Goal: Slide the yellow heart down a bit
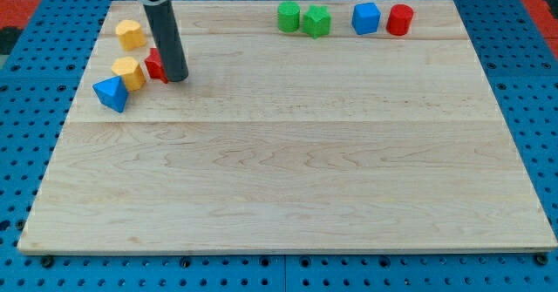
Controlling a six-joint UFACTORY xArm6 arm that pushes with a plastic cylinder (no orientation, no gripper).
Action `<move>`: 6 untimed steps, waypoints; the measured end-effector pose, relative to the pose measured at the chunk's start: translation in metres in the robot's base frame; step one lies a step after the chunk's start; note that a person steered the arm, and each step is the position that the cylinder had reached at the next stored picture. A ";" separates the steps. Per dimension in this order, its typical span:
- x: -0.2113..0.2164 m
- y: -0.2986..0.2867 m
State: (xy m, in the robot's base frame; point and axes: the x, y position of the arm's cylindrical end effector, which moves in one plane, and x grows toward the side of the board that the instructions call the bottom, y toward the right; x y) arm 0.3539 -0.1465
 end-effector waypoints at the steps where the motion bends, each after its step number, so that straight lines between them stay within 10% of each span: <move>1: -0.060 0.050; 3: -0.125 -0.050; 4: -0.092 -0.077; 5: -0.050 -0.079; 6: -0.105 -0.022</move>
